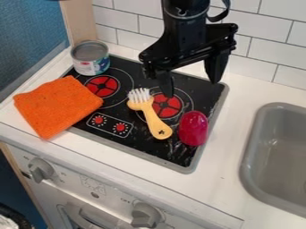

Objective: Move the can to the upper right corner of the stove

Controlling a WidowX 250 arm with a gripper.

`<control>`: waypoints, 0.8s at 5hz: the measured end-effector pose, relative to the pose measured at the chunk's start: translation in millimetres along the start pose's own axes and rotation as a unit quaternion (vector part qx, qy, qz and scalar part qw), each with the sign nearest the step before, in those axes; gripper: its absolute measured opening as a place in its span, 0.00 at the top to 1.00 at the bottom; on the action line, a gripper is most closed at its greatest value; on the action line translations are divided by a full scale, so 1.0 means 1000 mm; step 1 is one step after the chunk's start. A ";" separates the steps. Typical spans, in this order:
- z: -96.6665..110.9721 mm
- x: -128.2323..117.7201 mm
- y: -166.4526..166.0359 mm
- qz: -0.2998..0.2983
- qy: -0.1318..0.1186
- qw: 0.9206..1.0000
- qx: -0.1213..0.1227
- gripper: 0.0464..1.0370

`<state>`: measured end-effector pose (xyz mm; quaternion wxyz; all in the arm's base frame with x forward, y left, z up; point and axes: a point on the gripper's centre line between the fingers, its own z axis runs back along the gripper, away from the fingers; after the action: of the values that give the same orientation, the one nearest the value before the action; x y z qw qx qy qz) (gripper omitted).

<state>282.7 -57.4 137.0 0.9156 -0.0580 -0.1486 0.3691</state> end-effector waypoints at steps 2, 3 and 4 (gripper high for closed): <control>-0.013 0.014 0.025 0.051 -0.009 0.997 0.063 0.04; -0.015 0.035 0.042 0.102 0.010 0.992 0.074 0.04; -0.023 0.067 0.064 0.155 -0.010 0.983 0.103 0.04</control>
<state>293.9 35.4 116.6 0.8470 0.0176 -0.1084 0.5201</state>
